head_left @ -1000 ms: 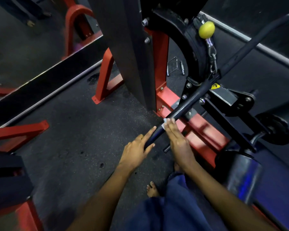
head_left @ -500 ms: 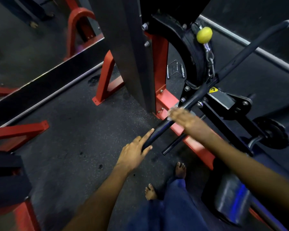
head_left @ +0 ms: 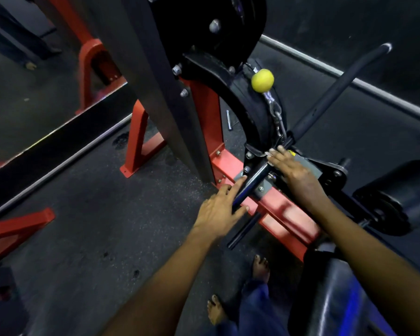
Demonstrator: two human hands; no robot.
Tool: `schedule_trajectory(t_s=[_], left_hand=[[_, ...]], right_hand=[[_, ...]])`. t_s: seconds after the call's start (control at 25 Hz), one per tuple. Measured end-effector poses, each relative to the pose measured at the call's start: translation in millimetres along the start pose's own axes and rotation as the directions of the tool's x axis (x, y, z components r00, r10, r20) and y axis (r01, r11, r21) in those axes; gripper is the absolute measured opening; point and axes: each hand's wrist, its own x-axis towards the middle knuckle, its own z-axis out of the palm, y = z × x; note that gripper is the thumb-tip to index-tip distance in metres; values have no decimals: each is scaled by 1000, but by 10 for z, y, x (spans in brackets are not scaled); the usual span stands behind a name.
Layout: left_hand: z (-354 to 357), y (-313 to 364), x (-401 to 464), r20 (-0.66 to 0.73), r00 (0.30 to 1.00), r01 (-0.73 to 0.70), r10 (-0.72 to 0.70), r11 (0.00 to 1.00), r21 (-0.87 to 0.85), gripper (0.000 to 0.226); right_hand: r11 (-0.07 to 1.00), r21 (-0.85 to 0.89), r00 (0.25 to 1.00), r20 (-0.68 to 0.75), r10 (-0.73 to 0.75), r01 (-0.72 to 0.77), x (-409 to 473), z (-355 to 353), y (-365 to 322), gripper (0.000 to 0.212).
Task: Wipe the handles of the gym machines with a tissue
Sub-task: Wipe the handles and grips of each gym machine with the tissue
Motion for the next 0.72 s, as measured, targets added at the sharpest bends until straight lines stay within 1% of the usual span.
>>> schedule_trajectory(t_s=[0.04,0.08,0.12,0.16,0.2,0.24,0.28,0.32,0.36,0.4,0.44,0.48,0.52,0.56,0.6,0.64,0.68,0.72], left_hand=[[22,18,69,22,999,24,-25,1000,10,73],[53,28,127,33,998,46,-47,999,28,73],[82,29,155,34,998,59,-61,997,57,72],[101,34,165,28,998,61,-63,994,86,72],[116,39,178,22,998,56,-59,993,104,71],[124,43,187,21,998,55,-58,993,107,71],[128,46,198,23,998,58,-61,993,100,71],[129,53,207,23,998,64,-66,994,88,72],[131,57,206,23,997,71,-73,995,73,72],[130,65,202,25,997,76,-77,995,59,73],[134,68,198,26,996,80,-81,996,50,73],[137,68,194,29,996,81,-82,996,45,73],[139,67,189,31,996,78,-80,996,45,73],[132,68,190,29,997,74,-76,996,48,73],[126,65,197,27,997,69,-71,996,51,73],[124,64,204,23,997,66,-67,997,49,73],[126,62,211,17,998,65,-65,997,45,72],[133,61,213,15,998,65,-66,997,44,71]], right_hand=[[996,23,996,-12,89,-89,31,30,-9,52],[992,44,993,6,122,-122,-1,89,-112,53],[998,40,998,8,55,-55,-97,204,-219,50],[996,31,996,45,-83,81,-229,249,-295,47],[980,26,976,89,-198,197,-316,256,-237,46],[979,35,974,97,-202,200,-296,178,-159,44],[994,27,993,48,-104,102,-206,124,-19,42],[994,82,996,-40,80,-77,-100,74,112,40],[955,179,957,-127,261,-237,-8,59,157,37],[916,217,910,-177,376,-336,41,61,115,35],[885,229,881,-162,444,-405,25,109,20,33],[889,245,900,-110,421,-386,-18,129,-138,31],[915,256,935,-88,342,-311,-89,129,-303,30],[964,199,973,-112,200,-175,-129,86,-388,29],[980,141,976,-145,162,-142,-104,62,-321,27],[991,38,974,-183,133,-128,-18,1,-235,24],[974,82,950,-215,226,-213,111,-48,-120,21],[956,179,932,-238,273,-234,195,-74,-55,22]])
